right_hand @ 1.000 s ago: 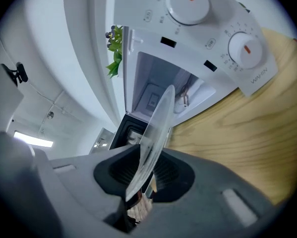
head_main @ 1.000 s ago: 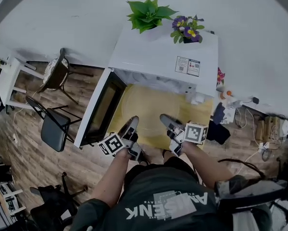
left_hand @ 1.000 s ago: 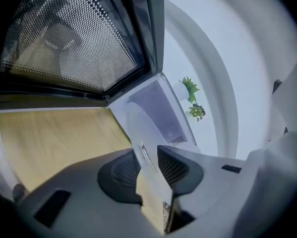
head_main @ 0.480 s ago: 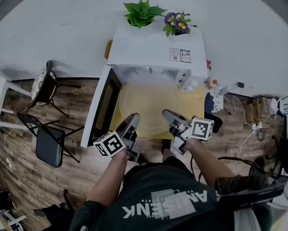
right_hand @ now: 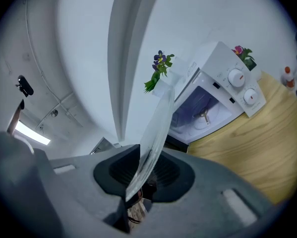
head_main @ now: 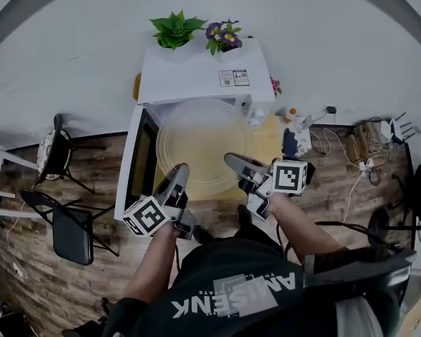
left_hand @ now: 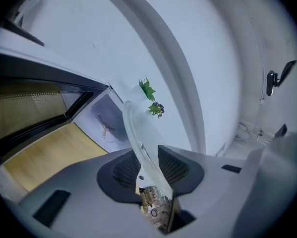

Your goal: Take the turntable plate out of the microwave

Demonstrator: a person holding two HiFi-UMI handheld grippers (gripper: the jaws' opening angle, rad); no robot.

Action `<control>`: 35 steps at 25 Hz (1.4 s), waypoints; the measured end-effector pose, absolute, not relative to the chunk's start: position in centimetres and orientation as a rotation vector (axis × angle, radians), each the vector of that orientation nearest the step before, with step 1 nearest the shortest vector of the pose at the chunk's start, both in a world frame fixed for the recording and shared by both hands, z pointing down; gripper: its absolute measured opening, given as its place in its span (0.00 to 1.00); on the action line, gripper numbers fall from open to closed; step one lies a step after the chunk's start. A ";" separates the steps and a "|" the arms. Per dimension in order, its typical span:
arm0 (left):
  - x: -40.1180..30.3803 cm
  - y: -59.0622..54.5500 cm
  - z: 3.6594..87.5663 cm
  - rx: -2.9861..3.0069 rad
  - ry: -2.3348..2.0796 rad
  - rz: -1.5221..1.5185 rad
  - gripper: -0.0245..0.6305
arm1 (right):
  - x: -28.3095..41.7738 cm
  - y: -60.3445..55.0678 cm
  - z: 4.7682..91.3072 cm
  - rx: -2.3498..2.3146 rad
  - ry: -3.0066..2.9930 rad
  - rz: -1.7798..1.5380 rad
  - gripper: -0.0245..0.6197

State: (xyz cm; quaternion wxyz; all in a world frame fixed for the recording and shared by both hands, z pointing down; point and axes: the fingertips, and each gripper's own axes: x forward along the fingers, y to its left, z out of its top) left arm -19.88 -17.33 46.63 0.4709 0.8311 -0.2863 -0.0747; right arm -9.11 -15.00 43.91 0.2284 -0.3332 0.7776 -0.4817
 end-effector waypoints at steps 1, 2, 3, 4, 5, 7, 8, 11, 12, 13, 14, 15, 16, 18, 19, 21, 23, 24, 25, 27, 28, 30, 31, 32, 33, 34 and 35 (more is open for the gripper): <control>-19.6 -17.3 45.9 2.037 -0.699 -0.197 0.21 | -9.0 -15.0 43.2 -0.898 2.157 -1.320 0.15; -19.5 -17.2 45.1 2.044 -0.714 -0.194 0.21 | -8.8 -15.1 42.5 -0.874 2.175 -1.309 0.15; -19.7 -17.2 44.4 2.063 -0.752 -0.167 0.21 | -8.6 -15.1 41.9 -0.859 2.200 -1.294 0.15; -19.9 -17.1 43.7 2.087 -0.802 -0.126 0.21 | -8.0 -15.1 41.6 -0.863 2.234 -1.275 0.16; -19.9 -17.1 43.0 2.106 -0.841 -0.095 0.21 | -7.4 -15.1 41.3 -0.879 2.271 -1.258 0.16; -19.4 -17.0 41.4 2.132 -0.872 -0.092 0.21 | -6.6 -15.3 39.8 -0.850 2.297 -1.238 0.16; -19.1 -17.1 40.7 2.141 -0.883 -0.101 0.21 | -6.6 -15.4 38.5 -0.808 2.289 -1.234 0.16; -18.4 -17.0 39.1 2.146 -0.926 -0.111 0.21 | -5.3 -15.4 37.1 -0.847 2.299 -1.242 0.16; -18.2 -16.7 38.8 2.144 -0.935 -0.114 0.21 | -4.9 -15.2 37.0 -0.861 2.303 -1.244 0.16; -18.0 -16.5 38.5 2.145 -0.942 -0.114 0.21 | -4.6 -15.1 36.8 -0.862 2.305 -1.246 0.16; -17.8 -16.3 38.2 2.151 -0.949 -0.110 0.21 | -4.3 -15.0 36.5 -0.855 2.305 -1.248 0.16; -17.6 -16.2 37.8 2.158 -0.956 -0.106 0.21 | -4.2 -15.0 36.3 -0.845 2.303 -1.252 0.16; -17.6 -16.2 37.6 2.160 -0.965 -0.103 0.21 | -4.1 -15.0 36.1 -0.835 2.297 -1.258 0.16; -17.5 -16.1 37.2 2.155 -0.974 -0.109 0.20 | -4.0 -15.0 36.0 -0.822 2.279 -1.275 0.16; -17.3 -16.0 37.1 2.145 -0.963 -0.123 0.20 | -3.9 -15.0 36.1 -0.821 2.272 -1.283 0.16; -16.5 -15.6 36.9 2.112 -0.916 -0.173 0.20 | -3.9 -14.9 36.2 -0.820 2.268 -1.300 0.16; -16.4 -15.4 36.7 2.104 -0.907 -0.183 0.20 | -4.0 -14.7 36.1 -0.817 2.280 -1.307 0.16; -16.3 -15.4 36.6 2.104 -0.906 -0.184 0.20 | -4.0 -14.7 36.0 -0.818 2.287 -1.304 0.16; -16.2 -15.3 36.5 2.100 -0.900 -0.193 0.20 | -4.0 -14.7 35.9 -0.819 2.293 -1.298 0.16; -16.3 -15.2 36.6 2.104 -0.905 -0.186 0.20 | -4.1 -14.7 35.9 -0.819 2.300 -1.290 0.16; -16.7 -15.3 36.7 2.125 -0.936 -0.147 0.20 | -4.1 -14.7 36.0 -0.817 2.304 -1.288 0.17; -17.2 -15.4 36.8 2.150 -0.974 -0.093 0.20 | -4.2 -14.7 36.0 -0.818 2.310 -1.287 0.17; -17.3 -15.4 36.8 2.149 -0.974 -0.090 0.20 | -4.2 -14.7 36.0 -0.819 2.308 -1.290 0.17; -17.2 -15.4 36.8 2.146 -0.972 -0.094 0.20 | -4.2 -14.7 36.0 -0.819 2.304 -1.295 0.17; -17.3 -15.4 36.7 2.145 -0.973 -0.095 0.20 | -4.2 -14.6 35.9 -0.818 2.299 -1.299 0.17; -17.4 -15.3 36.7 2.147 -0.975 -0.092 0.20 | -4.3 -14.5 35.9 -0.818 2.296 -1.302 0.17; -17.5 -15.2 36.7 2.147 -0.977 -0.087 0.20 | -4.5 -14.4 36.0 -0.817 2.294 -1.304 0.17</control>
